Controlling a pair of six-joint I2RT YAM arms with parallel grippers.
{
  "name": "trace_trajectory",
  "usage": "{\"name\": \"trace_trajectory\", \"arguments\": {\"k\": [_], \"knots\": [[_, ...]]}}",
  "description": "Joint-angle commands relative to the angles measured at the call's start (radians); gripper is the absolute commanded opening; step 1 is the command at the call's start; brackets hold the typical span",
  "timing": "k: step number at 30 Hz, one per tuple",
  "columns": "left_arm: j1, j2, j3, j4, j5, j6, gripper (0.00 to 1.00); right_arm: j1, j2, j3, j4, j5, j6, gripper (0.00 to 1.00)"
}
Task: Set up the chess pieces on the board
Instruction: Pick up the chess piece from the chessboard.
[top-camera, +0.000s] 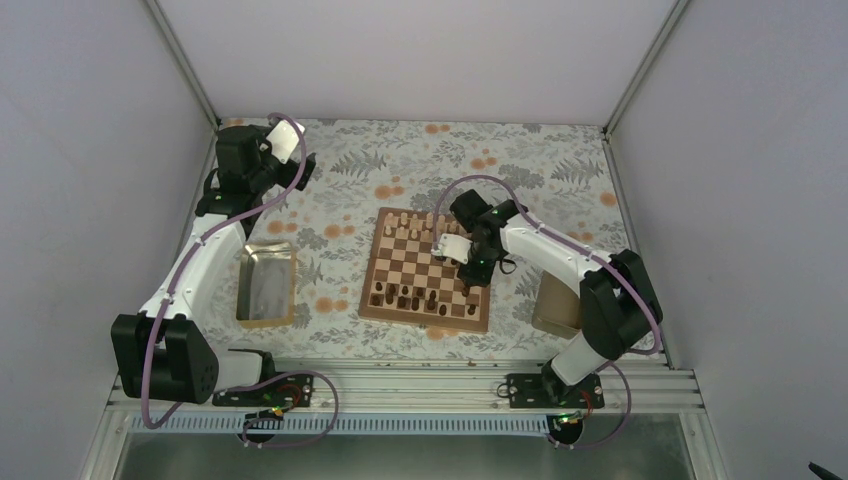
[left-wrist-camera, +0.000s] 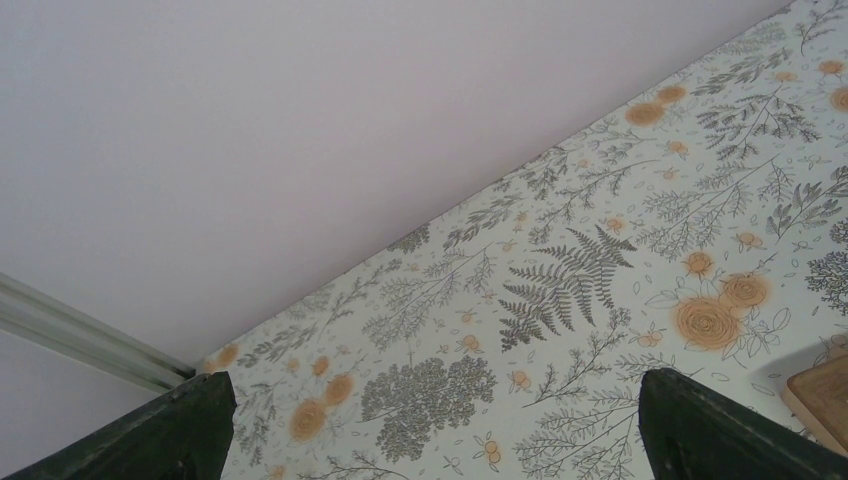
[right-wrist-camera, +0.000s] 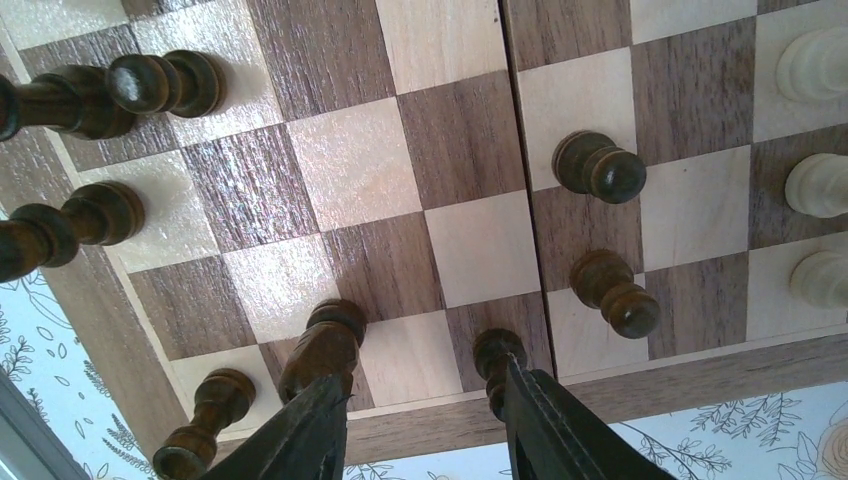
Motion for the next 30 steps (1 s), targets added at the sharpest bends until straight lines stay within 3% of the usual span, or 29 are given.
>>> {"name": "trace_trajectory", "arguments": {"k": [1, 13, 30], "knots": [[0.004, 0.005, 0.011, -0.007, 0.017, 0.004, 1.00, -0.004, 0.002, -0.022, 0.037, -0.014, -0.016, 0.43], [0.004, 0.004, 0.011, -0.006, 0.015, 0.004, 1.00, -0.003, -0.076, 0.053, -0.031, -0.051, -0.024, 0.43], [0.004, 0.004, 0.013, -0.011, 0.019, 0.007, 1.00, 0.008, -0.038, -0.024, -0.054, -0.118, -0.072, 0.41]]}}
